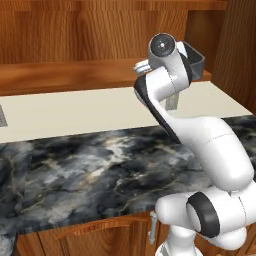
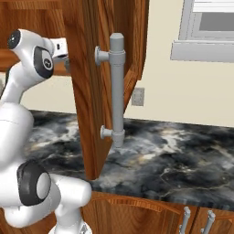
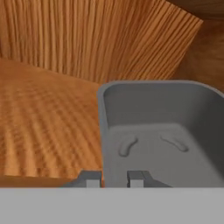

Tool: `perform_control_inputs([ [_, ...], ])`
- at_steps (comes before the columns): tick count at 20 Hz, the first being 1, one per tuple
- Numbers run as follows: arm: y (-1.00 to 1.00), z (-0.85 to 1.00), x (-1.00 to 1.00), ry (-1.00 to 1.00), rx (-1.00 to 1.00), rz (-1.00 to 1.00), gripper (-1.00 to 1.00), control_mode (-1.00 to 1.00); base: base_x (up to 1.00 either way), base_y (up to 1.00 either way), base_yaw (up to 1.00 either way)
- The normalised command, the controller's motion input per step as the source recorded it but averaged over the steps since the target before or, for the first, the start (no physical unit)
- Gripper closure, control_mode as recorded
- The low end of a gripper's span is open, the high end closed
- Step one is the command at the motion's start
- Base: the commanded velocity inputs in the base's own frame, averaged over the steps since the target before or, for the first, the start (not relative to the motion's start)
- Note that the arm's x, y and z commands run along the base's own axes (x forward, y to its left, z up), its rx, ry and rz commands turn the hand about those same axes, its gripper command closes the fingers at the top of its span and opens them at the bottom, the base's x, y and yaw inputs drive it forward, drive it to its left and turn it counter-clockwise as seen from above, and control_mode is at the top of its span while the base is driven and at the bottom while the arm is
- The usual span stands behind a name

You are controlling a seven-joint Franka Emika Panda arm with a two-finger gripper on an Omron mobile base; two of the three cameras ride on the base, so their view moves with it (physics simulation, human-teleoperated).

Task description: Retrieve the tupperware and aluminum foil from the cabinet and place them on the dining counter near the plate with fish and potato to prepare for storing leftovers.

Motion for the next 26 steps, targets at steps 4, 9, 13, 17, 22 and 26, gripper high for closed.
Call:
perform_control_inputs([
  [4,0.38,0.06,-1.00,0.29,0.03,0.00,1.00,-1.00,0.00,0.00,0.00],
  [9,0.26,-0.50,-1.00,0.23,0.02,0.00,1.00,-1.00,0.00,0.00,0.00],
  [13,0.00,-0.72,-0.89,0.11,0.00,0.00,1.00,-1.00,0.00,0.00,0.00],
  [17,-0.07,-0.89,-0.39,0.15,0.00,0.00,1.00,-1.00,0.00,0.00,0.00],
  [22,-0.11,-0.69,-0.06,0.11,0.05,0.00,1.00,-1.00,0.00,0.00,0.00],
  [26,-0.02,-0.52,0.04,0.08,0.08,0.04,1.00,-1.00,0.00,0.00,0.00],
])
